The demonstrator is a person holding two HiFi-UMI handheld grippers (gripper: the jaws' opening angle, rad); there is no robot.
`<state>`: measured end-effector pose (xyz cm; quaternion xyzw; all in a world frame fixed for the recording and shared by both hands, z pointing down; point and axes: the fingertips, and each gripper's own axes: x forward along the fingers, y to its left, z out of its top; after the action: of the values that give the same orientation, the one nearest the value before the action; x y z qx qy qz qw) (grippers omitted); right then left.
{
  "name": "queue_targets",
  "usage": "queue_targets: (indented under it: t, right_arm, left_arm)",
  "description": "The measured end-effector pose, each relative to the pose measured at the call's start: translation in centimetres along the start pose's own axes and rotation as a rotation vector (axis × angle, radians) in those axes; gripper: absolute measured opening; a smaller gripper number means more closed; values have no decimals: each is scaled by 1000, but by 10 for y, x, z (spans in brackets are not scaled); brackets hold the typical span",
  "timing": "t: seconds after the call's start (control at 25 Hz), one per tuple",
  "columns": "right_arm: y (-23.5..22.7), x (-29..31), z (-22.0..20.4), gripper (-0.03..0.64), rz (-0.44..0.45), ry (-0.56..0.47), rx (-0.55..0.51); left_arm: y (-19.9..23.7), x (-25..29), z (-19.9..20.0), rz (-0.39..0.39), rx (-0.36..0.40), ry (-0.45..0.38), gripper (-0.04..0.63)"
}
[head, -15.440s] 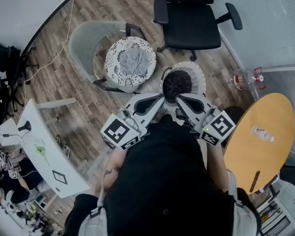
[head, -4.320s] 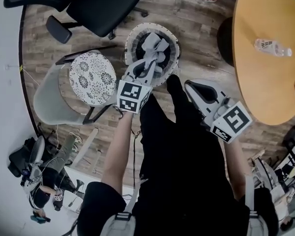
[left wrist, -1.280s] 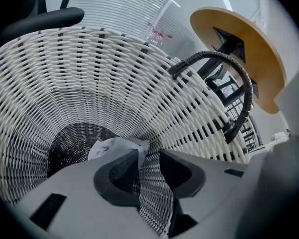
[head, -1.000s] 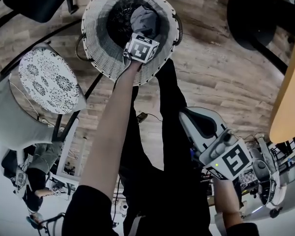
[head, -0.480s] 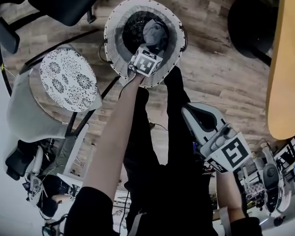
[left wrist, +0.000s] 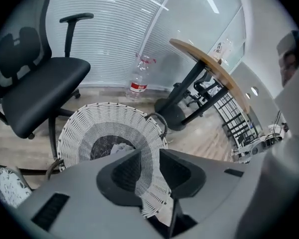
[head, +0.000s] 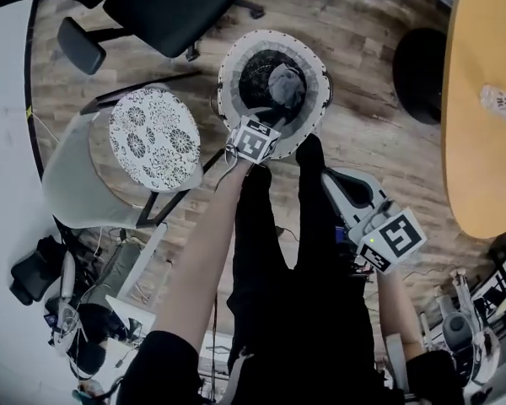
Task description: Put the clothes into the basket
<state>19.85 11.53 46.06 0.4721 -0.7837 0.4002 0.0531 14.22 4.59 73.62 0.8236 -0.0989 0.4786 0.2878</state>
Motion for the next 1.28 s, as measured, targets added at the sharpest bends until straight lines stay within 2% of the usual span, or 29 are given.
queue_targets:
  t: [0.32,0.64,0.84,1.12,1.28]
  right_arm:
    - [33,-7,31,17,11,-3,-67]
    - [69,-15,77,17,25,-61,-139]
    - [96,-13,94,17,45,-74,-179]
    - [119,-15,113,17,48,-105,-231]
    - [136,-16,129,17,66,-114,-285]
  left_arm:
    - [-28,-72,-7,22,-43,-58,84]
    - [-56,-139,-1,42,-147,-173,53]
    - [-67,-186,9,45,-127,-247,33]
    - [-60,-271,34,119,-125,-453,17]
    - [-74,-312,46,112,-99,-556,14]
